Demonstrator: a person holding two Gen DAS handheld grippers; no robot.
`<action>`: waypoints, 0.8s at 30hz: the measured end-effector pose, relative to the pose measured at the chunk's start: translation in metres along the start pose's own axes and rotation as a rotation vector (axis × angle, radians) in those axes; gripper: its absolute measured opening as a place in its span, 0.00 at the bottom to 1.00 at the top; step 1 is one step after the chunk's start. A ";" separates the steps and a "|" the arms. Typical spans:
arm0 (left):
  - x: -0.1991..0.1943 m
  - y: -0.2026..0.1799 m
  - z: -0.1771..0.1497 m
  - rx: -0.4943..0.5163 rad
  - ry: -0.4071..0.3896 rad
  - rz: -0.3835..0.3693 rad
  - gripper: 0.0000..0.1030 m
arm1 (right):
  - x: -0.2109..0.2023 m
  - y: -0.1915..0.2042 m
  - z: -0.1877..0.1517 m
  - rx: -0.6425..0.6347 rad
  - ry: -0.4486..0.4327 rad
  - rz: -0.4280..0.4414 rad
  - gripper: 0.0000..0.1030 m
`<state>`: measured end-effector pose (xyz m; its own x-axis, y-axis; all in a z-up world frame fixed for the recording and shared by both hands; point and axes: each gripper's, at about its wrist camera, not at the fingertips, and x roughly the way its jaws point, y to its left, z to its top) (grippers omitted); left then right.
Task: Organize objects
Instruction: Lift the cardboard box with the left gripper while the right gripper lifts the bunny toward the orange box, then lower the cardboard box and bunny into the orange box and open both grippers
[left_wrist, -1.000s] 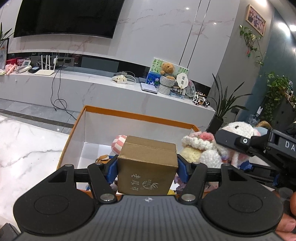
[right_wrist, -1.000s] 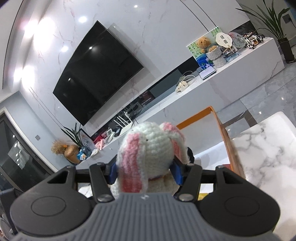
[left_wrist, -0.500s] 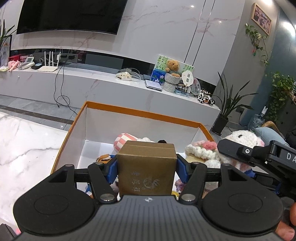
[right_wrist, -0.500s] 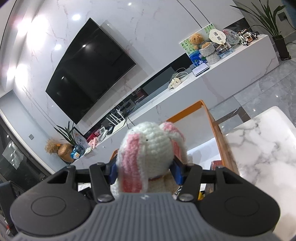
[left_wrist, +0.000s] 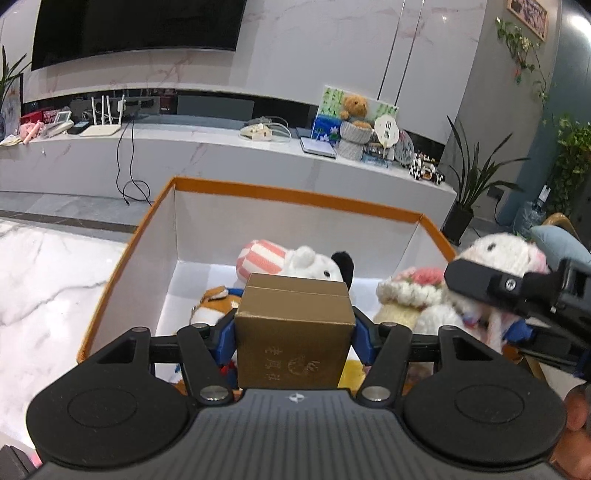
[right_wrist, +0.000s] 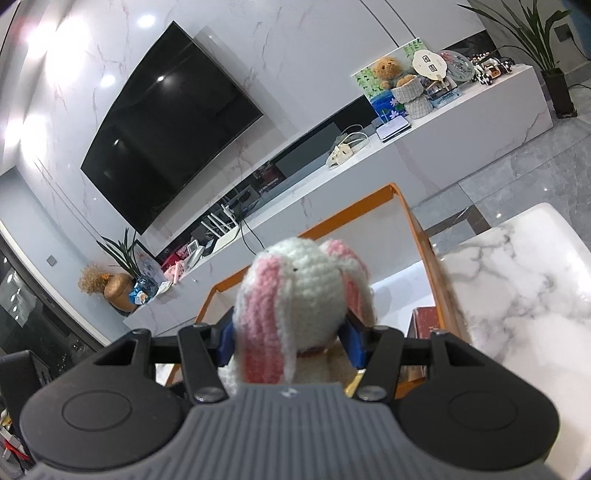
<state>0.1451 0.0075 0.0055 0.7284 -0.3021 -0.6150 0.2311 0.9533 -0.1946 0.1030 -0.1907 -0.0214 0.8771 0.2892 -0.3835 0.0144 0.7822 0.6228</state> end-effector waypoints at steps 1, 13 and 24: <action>0.001 0.000 -0.001 -0.001 0.006 0.000 0.68 | 0.001 0.000 0.000 -0.002 0.001 -0.003 0.57; 0.007 -0.009 -0.005 0.094 0.021 0.053 0.68 | 0.006 0.001 -0.002 -0.062 0.008 -0.053 0.57; 0.008 -0.008 -0.008 0.111 0.017 0.066 0.69 | 0.013 -0.002 -0.003 -0.100 0.023 -0.121 0.61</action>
<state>0.1435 -0.0028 -0.0040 0.7336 -0.2383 -0.6365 0.2542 0.9647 -0.0681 0.1128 -0.1873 -0.0297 0.8605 0.2015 -0.4679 0.0701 0.8629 0.5004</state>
